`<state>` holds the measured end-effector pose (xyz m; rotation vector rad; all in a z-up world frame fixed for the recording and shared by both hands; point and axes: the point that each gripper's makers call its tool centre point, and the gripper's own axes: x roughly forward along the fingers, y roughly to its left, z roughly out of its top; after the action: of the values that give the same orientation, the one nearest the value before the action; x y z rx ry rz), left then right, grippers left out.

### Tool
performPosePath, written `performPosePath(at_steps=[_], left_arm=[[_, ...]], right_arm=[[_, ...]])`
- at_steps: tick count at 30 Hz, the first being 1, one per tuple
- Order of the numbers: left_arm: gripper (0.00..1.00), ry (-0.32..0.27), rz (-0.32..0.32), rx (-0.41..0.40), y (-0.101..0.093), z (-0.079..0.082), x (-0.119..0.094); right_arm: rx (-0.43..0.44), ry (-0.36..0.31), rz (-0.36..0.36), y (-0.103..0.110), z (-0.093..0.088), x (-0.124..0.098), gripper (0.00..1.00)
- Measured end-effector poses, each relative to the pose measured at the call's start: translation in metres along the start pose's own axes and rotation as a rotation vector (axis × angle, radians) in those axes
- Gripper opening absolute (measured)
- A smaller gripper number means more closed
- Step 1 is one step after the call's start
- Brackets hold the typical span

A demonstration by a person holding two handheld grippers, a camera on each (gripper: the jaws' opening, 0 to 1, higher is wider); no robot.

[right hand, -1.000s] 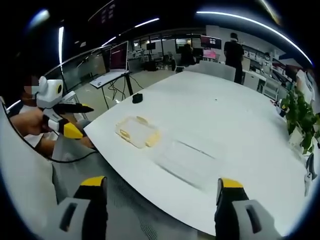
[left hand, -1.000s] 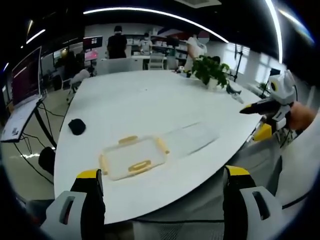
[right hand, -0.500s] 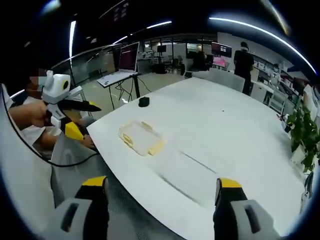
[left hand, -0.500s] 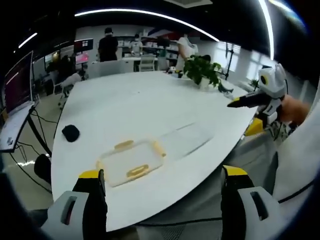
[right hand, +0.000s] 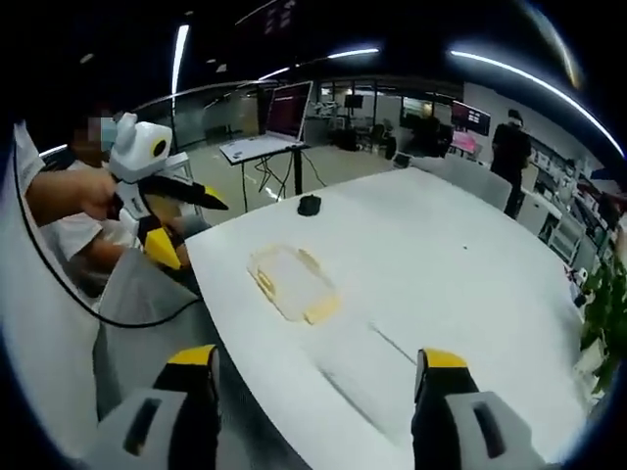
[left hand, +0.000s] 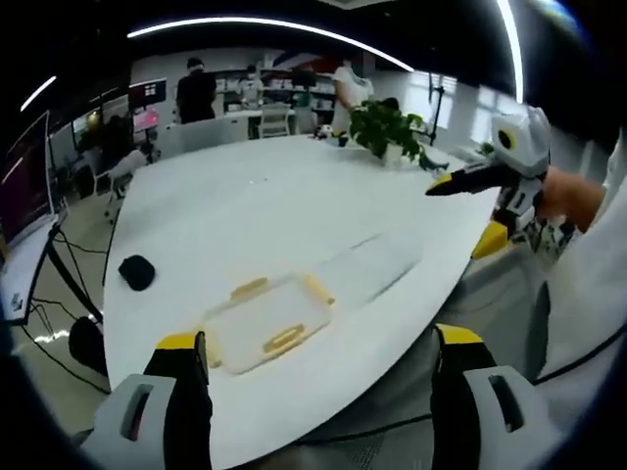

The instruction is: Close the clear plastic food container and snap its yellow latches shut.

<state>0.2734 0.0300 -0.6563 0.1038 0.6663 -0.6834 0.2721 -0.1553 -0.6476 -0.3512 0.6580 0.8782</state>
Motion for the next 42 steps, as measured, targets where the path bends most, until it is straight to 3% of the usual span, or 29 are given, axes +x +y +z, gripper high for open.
performPosePath(at_steps=[6,8,19,24,28,33,42], left_arm=[[0.93,0.012,-0.018,0.063,0.006,0.000,0.001],[0.92,0.033,-0.009,0.123,0.011,-0.002,0.001],[0.92,0.046,-0.053,0.204,0.021,-0.002,0.009],[0.92,0.101,-0.049,0.262,0.034,-0.016,0.015],[0.93,0.096,-0.073,0.249,0.039,-0.016,0.016],[0.92,0.124,-0.086,0.292,0.047,-0.019,0.020],[0.91,0.142,-0.124,0.338,0.065,-0.018,0.028]], right_arm=[[-0.078,-0.005,0.022,-0.001,0.009,0.011,0.80],[-0.094,-0.003,0.026,-0.002,0.009,0.015,0.80],[-0.172,0.004,0.075,0.000,0.018,0.040,0.80],[-0.193,0.008,0.084,-0.003,0.024,0.050,0.81],[-0.185,0.000,0.114,-0.002,0.028,0.058,0.82],[-0.186,0.012,0.130,-0.004,0.029,0.070,0.80],[-0.246,0.030,0.157,-0.003,0.033,0.084,0.77]])
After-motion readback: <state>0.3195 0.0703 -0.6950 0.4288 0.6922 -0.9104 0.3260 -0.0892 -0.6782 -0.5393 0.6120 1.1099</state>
